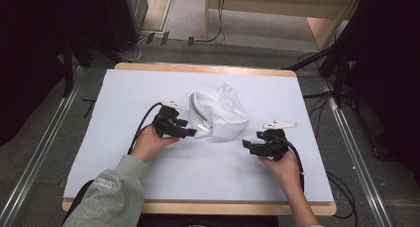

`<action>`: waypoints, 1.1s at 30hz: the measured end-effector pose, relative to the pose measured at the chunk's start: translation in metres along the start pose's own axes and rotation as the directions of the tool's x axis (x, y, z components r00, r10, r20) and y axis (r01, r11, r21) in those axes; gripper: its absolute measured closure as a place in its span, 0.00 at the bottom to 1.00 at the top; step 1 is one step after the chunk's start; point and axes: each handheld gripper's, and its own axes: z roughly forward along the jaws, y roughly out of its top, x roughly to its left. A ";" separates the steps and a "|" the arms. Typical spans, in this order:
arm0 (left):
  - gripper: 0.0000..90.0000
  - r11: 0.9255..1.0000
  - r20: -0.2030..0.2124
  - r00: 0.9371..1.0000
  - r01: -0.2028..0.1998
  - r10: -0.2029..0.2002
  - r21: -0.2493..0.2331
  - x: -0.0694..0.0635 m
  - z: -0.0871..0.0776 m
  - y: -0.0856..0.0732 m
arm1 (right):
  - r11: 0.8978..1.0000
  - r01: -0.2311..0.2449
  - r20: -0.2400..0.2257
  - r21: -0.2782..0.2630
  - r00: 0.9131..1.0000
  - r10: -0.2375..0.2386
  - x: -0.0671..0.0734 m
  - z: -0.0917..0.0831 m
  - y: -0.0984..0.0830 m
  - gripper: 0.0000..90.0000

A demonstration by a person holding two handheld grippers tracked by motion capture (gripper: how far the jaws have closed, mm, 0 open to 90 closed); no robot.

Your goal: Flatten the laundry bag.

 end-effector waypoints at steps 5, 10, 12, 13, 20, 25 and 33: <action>0.44 0.999 0.008 0.999 0.033 -0.033 0.004 0.011 0.009 0.004 | 1.000 0.017 -0.006 -0.002 1.000 -0.017 0.002 0.006 0.006 0.32; 0.44 1.000 0.011 1.000 0.023 -0.024 0.002 0.016 0.019 0.008 | 1.000 0.012 -0.004 -0.015 1.000 -0.013 0.000 0.015 0.013 0.26; 0.44 1.000 0.017 1.000 0.024 -0.024 0.014 0.016 0.025 0.010 | 1.000 0.002 -0.014 -0.019 1.000 -0.002 -0.002 0.022 0.016 0.23; 0.44 1.000 0.013 1.000 0.013 -0.013 0.020 0.015 0.027 0.011 | 1.000 -0.003 -0.015 -0.017 1.000 0.003 -0.002 0.024 0.017 0.21; 0.57 1.000 0.027 1.000 0.001 -0.002 0.014 0.010 0.037 0.013 | 1.000 -0.022 -0.032 -0.011 0.999 0.022 -0.007 0.047 0.026 0.31; 0.81 1.000 0.058 0.998 0.011 -0.012 0.020 0.006 0.038 0.014 | 1.000 -0.023 -0.043 -0.003 0.999 0.023 -0.004 0.050 0.029 0.69; 1.00 0.999 0.121 0.992 0.031 -0.029 -0.015 0.003 0.016 0.016 | 0.999 -0.019 -0.013 -0.028 1.000 0.018 -0.004 0.036 0.036 0.97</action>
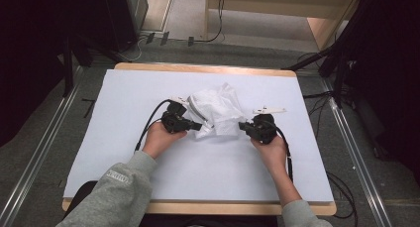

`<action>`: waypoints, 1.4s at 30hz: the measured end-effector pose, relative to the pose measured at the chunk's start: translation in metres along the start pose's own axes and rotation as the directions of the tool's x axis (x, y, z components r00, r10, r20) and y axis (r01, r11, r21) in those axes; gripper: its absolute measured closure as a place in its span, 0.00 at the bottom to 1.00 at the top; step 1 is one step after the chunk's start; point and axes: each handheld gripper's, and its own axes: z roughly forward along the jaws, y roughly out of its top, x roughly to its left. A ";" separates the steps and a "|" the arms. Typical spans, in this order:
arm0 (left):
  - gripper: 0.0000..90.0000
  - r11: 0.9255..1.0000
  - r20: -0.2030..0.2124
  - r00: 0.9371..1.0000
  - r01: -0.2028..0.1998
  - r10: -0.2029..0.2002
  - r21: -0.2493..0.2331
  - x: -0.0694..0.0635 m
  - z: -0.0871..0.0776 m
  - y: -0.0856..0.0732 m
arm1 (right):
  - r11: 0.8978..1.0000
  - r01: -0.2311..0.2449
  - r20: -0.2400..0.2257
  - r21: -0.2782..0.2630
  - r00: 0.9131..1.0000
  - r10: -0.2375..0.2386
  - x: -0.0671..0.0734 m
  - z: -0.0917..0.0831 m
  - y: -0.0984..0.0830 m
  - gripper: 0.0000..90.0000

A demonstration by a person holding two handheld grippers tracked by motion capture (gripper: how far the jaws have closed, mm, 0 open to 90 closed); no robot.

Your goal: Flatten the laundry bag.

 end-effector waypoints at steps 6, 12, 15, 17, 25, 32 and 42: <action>1.00 1.000 0.002 1.000 -0.003 0.003 -0.017 -0.002 -0.022 -0.001 | 0.999 -0.005 0.018 -0.034 1.000 0.005 -0.006 -0.011 0.007 0.97; 1.00 1.000 0.002 1.000 0.011 -0.011 -0.018 -0.002 -0.046 -0.011 | 0.999 0.005 0.038 -0.043 0.999 -0.003 -0.011 -0.016 0.015 0.97; 1.00 0.999 0.003 1.000 0.031 -0.031 -0.014 -0.003 -0.058 -0.019 | 0.999 0.014 0.049 -0.038 0.999 -0.012 -0.012 -0.018 0.018 0.98; 1.00 0.999 0.003 0.999 0.041 -0.041 -0.017 -0.004 -0.061 -0.022 | 0.999 0.019 0.058 -0.036 0.998 -0.017 -0.012 -0.019 0.019 0.98; 1.00 0.998 -0.019 0.998 0.061 -0.061 -0.011 -0.011 -0.079 -0.042 | 0.999 0.019 0.000 -0.044 1.000 -0.019 -0.007 -0.021 0.024 0.97; 0.98 0.996 -0.011 0.996 0.091 -0.091 0.024 -0.011 -0.074 -0.059 | 0.998 0.040 -0.070 -0.056 0.997 -0.044 0.005 -0.013 0.044 0.81; 0.62 0.995 -0.026 0.995 0.091 -0.092 -0.037 -0.010 -0.085 -0.062 | 0.997 0.074 -0.057 -0.031 0.996 -0.075 0.000 0.020 0.068 0.60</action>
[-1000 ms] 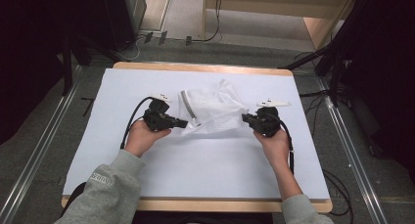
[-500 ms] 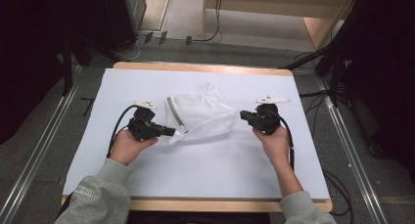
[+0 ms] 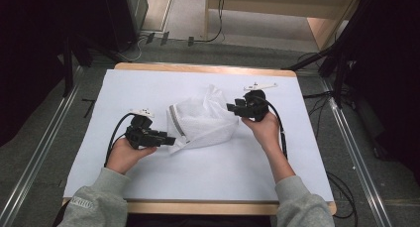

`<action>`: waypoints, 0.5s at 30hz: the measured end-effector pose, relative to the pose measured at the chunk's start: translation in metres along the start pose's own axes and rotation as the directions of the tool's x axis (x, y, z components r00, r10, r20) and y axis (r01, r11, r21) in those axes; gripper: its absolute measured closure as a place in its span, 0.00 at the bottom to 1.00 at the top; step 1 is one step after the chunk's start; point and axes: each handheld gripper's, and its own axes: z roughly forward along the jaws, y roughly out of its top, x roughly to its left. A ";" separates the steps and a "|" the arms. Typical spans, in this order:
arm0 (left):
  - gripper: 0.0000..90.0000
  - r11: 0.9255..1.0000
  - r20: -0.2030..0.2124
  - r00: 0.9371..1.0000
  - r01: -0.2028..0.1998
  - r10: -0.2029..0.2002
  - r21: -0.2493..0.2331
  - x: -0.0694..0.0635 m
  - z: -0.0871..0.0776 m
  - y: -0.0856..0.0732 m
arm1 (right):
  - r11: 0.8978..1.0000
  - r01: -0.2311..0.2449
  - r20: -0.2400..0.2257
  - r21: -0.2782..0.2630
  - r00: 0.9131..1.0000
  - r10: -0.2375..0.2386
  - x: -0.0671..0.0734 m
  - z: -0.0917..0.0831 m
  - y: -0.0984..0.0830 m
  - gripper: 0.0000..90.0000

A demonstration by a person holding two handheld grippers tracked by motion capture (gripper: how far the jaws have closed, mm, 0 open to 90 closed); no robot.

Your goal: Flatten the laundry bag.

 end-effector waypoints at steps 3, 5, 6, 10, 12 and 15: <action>0.59 0.999 -0.020 1.000 -0.020 0.020 -0.028 0.000 -0.002 0.007 | 1.000 -0.017 -0.008 0.020 1.000 0.018 -0.013 0.019 0.000 0.59; 0.60 0.999 -0.019 1.000 -0.021 0.021 -0.033 0.001 -0.001 0.009 | 0.999 -0.029 -0.010 0.033 1.000 0.029 -0.014 0.022 -0.001 0.59; 0.64 0.999 -0.008 1.000 -0.016 0.015 -0.051 0.003 0.002 0.014 | 0.997 -0.044 -0.022 0.058 0.999 0.046 -0.017 0.030 -0.003 0.62; 0.96 0.997 0.046 0.999 0.025 -0.022 -0.069 0.010 0.005 0.018 | 0.994 -0.045 -0.033 0.102 0.998 0.049 -0.017 0.039 -0.008 0.91; 0.99 0.997 0.058 0.998 0.040 -0.036 -0.073 0.011 0.005 0.018 | 0.993 -0.042 -0.022 0.106 0.999 0.045 -0.016 0.039 -0.008 0.98; 1.00 0.996 0.043 0.998 0.046 -0.043 -0.074 0.012 -0.004 0.016 | 0.993 -0.060 -0.003 0.102 0.998 0.061 -0.023 0.028 -0.008 1.00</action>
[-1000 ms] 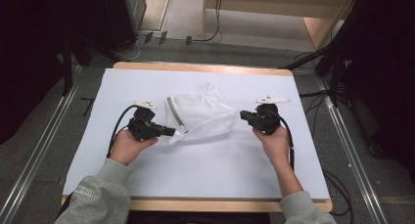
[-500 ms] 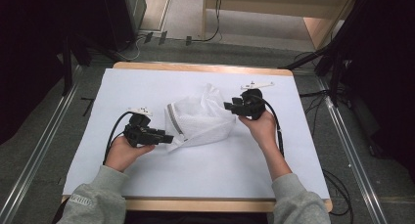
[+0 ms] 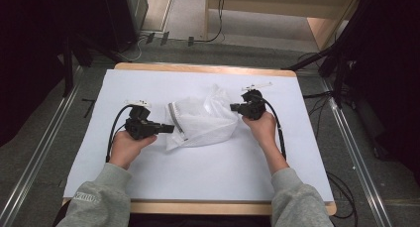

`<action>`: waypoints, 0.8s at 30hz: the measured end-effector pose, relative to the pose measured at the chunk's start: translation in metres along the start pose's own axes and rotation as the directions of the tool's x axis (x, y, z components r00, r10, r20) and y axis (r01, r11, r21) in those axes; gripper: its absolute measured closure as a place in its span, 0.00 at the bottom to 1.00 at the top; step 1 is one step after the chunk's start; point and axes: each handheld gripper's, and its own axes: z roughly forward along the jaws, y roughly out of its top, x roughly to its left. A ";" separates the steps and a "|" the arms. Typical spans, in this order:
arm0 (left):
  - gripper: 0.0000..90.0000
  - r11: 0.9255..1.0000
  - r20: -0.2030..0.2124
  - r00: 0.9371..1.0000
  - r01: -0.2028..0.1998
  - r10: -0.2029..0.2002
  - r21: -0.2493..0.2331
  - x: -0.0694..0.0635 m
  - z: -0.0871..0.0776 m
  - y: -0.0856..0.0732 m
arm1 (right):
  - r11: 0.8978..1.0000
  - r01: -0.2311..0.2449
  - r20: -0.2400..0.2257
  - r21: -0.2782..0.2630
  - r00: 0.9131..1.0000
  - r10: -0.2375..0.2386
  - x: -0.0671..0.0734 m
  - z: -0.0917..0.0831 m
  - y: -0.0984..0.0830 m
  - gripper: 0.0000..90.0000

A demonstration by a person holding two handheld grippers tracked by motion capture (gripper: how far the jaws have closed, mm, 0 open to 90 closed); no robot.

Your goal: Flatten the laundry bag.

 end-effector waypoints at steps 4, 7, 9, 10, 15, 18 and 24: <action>1.00 1.000 -0.013 1.000 0.016 -0.016 -0.012 0.000 -0.020 -0.008 | 0.999 -0.019 0.027 -0.049 0.999 0.020 -0.008 -0.018 0.000 1.00; 1.00 0.999 -0.005 0.999 0.037 -0.037 -0.020 0.000 -0.028 -0.013 | 0.997 -0.024 0.030 -0.068 0.999 0.026 -0.014 -0.030 -0.002 1.00; 1.00 0.998 0.010 0.999 0.053 -0.053 -0.020 0.001 -0.032 -0.018 | 0.997 -0.030 0.030 -0.067 0.999 0.032 -0.014 -0.033 -0.003 1.00; 1.00 0.998 0.013 0.998 0.061 -0.061 -0.010 0.001 -0.034 -0.021 | 0.997 -0.033 0.025 -0.066 0.999 0.035 -0.015 -0.034 -0.004 1.00; 1.00 0.993 0.059 0.993 0.104 -0.107 0.048 -0.001 -0.033 -0.044 | 0.999 -0.019 -0.003 -0.031 1.000 0.019 -0.010 -0.038 -0.011 1.00; 0.96 0.994 0.043 0.997 0.067 -0.071 0.085 -0.009 -0.032 -0.052 | 1.000 -0.002 0.003 0.009 1.000 0.002 -0.004 -0.040 -0.020 1.00; 0.66 0.998 -0.019 0.999 -0.034 0.035 0.050 -0.018 -0.040 -0.052 | 1.000 -0.003 0.023 0.014 1.000 0.003 -0.008 -0.053 -0.039 0.92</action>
